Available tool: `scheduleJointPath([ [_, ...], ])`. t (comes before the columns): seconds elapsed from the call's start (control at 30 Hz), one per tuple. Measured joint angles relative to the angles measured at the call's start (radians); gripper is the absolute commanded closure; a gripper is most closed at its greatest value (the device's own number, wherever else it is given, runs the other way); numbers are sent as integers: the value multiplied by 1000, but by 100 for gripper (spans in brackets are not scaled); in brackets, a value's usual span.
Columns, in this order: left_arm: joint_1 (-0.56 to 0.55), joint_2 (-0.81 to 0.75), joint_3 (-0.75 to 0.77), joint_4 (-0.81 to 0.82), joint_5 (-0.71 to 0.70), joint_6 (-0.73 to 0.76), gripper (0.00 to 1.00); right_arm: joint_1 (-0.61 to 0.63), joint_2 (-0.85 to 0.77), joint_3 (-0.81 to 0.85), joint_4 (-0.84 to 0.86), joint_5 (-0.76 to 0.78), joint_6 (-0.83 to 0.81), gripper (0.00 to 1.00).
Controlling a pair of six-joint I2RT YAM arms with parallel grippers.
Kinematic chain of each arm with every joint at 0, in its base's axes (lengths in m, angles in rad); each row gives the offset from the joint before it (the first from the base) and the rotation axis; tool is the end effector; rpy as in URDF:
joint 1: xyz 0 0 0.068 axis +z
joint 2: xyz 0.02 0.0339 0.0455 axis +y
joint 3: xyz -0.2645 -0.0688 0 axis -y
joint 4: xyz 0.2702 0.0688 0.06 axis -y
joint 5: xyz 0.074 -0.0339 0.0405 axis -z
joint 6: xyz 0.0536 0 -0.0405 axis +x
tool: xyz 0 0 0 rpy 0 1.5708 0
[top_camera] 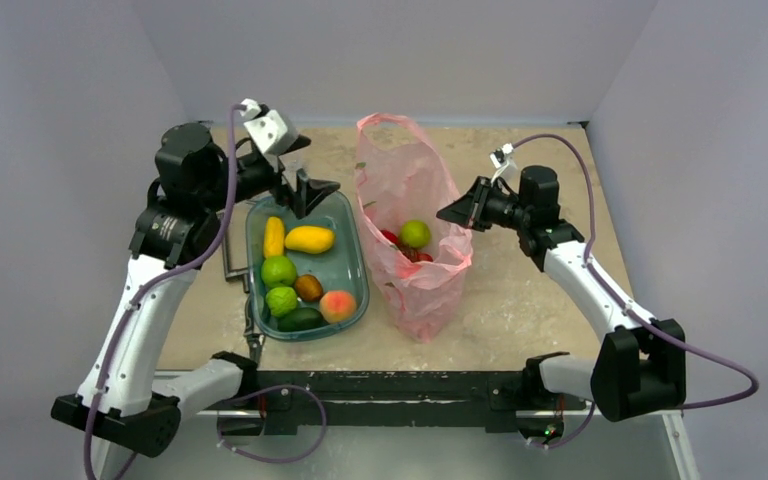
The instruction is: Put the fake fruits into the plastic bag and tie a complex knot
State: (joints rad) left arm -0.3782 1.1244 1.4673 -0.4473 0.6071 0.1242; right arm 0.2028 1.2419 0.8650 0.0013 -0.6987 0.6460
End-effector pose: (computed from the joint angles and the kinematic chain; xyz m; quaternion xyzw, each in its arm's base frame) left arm 0.2280 -0.1235 0.4871 0.3700 0.6371 -0.3012 0.6054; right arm 0.3015 0.0972 0.2780 -0.0172 0.8001 0.4756 0.3653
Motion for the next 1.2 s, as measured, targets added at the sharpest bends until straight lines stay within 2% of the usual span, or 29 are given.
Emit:
scheduleJointPath([
  [0.1, 139, -34, -69, -78, 75, 126, 4, 0, 3, 0, 0, 0, 0, 100],
  [0.2, 198, 10, -146, -198, 84, 348, 3, 0, 3, 0, 0, 0, 1, 100],
  [0.3, 204, 117, -222, -270, 46, 555, 4, 0, 7, 1, 1, 0, 1, 100],
  [0.43, 204, 285, -269, -304, -40, 740, 4, 0, 21, 3, 1, 0, 1, 100],
  [0.67, 172, 506, -245, -299, -141, 912, 4, 0, 29, 24, -1, 0, 0, 100],
  [0.73, 144, 561, -245, -296, -174, 941, 6, 0, 30, 33, -2, 0, -2, 100],
  [0.8, 122, 604, -245, -293, -201, 962, 15, 0, 30, 39, -2, 0, -5, 100],
  [0.83, 111, 626, -245, -290, -216, 971, 23, 0, 30, 40, -2, 0, -8, 100],
  [0.9, 97, 657, -245, -282, -239, 978, 45, 0, 30, 42, -2, 0, -11, 100],
  [0.97, 94, 665, -245, -280, -252, 982, 61, 0, 30, 42, -2, 0, -16, 100],
  [1.03, 95, 645, -245, -278, -253, 975, 67, 0, 30, 42, -2, 0, -20, 100],
  [1.2, 126, 483, -221, -322, -187, 928, 68, 0, 30, 42, -2, 0, -22, 100],
])
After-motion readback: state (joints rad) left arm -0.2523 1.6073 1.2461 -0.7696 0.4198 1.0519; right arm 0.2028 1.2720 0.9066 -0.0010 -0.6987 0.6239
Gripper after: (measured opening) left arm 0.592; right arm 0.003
